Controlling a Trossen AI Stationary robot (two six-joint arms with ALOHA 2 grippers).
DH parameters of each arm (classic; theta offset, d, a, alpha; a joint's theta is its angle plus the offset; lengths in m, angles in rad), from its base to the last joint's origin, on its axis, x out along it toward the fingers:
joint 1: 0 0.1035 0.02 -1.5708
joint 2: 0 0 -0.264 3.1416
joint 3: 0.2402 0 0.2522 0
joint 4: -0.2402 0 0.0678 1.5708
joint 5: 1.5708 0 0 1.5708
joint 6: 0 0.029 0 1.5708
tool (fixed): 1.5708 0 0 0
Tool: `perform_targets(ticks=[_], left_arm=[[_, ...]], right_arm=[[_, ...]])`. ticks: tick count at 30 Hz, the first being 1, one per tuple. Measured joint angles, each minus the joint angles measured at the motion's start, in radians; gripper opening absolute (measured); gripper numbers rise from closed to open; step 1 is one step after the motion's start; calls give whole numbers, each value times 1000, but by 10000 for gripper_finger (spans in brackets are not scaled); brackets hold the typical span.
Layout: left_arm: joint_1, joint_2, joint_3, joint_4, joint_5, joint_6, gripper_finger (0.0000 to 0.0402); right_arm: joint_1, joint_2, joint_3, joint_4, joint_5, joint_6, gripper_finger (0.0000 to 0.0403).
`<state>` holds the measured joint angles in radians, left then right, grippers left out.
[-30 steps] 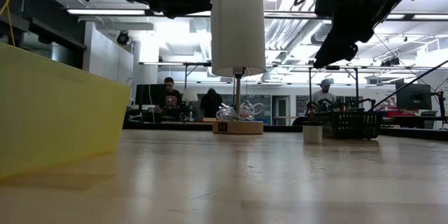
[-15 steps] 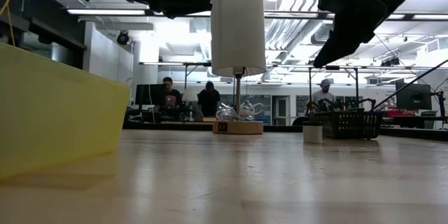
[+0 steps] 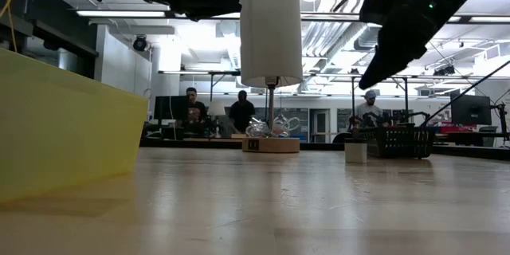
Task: Pick & Place Office items
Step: Put the white charger adapter into the yellow bin
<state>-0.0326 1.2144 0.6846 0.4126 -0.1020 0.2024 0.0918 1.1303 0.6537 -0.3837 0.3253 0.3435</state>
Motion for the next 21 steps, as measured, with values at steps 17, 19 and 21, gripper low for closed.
perform_targets(ticks=[17, 19, 21], left_arm=[[0, 0, 0, 0, 0, 0, 194], [0, 0, 0, 0, 0, 0, 194], [0, 0, 0, 0, 0, 0, 194]], right_arm=[[85, 177, 1, -24, 16, 185, 148], [97, 195, 1, -24, 16, 199, 148], [108, 215, 1, -24, 16, 214, 148]])
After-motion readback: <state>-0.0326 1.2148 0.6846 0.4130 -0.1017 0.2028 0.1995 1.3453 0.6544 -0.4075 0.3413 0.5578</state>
